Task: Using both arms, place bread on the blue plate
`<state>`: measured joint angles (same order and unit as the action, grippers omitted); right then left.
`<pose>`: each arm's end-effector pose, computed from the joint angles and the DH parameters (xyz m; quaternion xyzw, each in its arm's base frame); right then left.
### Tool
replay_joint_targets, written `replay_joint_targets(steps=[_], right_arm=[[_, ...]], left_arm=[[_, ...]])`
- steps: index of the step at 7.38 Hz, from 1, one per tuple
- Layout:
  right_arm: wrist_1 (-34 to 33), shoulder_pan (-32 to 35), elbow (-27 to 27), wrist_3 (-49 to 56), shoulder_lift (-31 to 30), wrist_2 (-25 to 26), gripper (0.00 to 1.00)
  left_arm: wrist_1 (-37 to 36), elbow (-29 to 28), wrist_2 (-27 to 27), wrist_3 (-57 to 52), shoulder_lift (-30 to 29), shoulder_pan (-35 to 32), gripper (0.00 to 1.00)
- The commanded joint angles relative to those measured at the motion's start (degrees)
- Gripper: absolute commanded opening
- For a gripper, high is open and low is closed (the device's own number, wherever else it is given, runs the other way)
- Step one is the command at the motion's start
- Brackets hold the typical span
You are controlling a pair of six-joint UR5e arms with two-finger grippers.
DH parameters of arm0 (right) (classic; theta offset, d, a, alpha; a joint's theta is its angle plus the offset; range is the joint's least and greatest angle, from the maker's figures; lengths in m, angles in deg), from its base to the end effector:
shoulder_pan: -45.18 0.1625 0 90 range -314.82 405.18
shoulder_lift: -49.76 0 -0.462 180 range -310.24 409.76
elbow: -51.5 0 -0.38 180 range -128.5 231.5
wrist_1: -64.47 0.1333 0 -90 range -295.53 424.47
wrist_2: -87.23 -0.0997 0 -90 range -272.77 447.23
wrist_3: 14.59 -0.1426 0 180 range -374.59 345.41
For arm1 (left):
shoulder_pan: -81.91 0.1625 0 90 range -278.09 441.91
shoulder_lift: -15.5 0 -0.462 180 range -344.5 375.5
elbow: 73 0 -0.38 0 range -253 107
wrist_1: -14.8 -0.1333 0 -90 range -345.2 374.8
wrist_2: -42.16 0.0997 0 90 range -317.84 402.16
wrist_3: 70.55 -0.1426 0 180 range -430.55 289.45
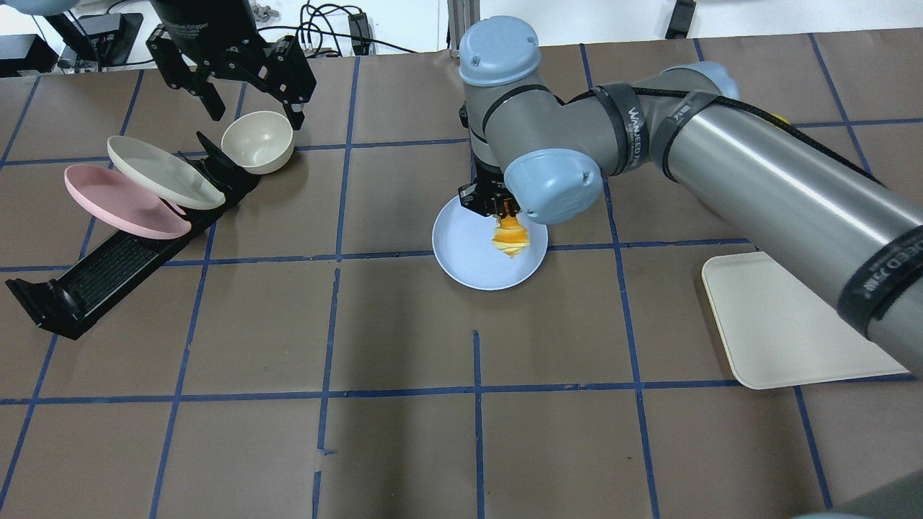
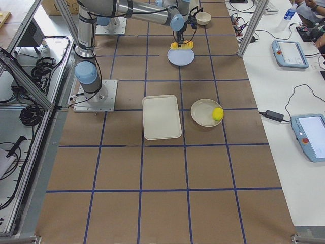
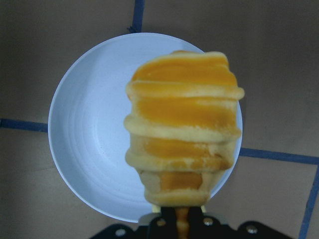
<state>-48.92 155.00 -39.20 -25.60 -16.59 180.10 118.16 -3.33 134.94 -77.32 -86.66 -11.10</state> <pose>0.3319 -0.5488 0.2849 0.0770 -0.9967 -0.0014 0.0264 -0.1556 -0.5525 0.5173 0.0862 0.9950 0.0460 0.0227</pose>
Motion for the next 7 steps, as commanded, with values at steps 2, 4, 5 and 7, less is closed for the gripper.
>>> replay_joint_targets(steps=[2, 4, 5, 7], right_arm=[[-3.76, 0.40, -0.43, 5.52, 3.85, -0.14, 0.04], [-5.16, 0.48, -1.05, 5.65, 4.56, -0.23, 0.04], [-5.78, 0.83, -1.14, 5.73, 4.91, -0.14, 0.04], [-8.06, 1.19, -1.23, 5.91, 6.48, -0.14, 0.04]], left_arm=[[-0.35, 2.56, -0.83, -0.09, -0.23, 2.64, 1.00], [-1.66, 5.64, -1.37, 0.09, 1.52, 2.22, 1.00], [-2.80, 6.35, -1.37, 0.09, 2.40, 2.22, 1.00], [-3.08, 6.53, -1.37, 0.09, 2.58, 2.13, 1.00]])
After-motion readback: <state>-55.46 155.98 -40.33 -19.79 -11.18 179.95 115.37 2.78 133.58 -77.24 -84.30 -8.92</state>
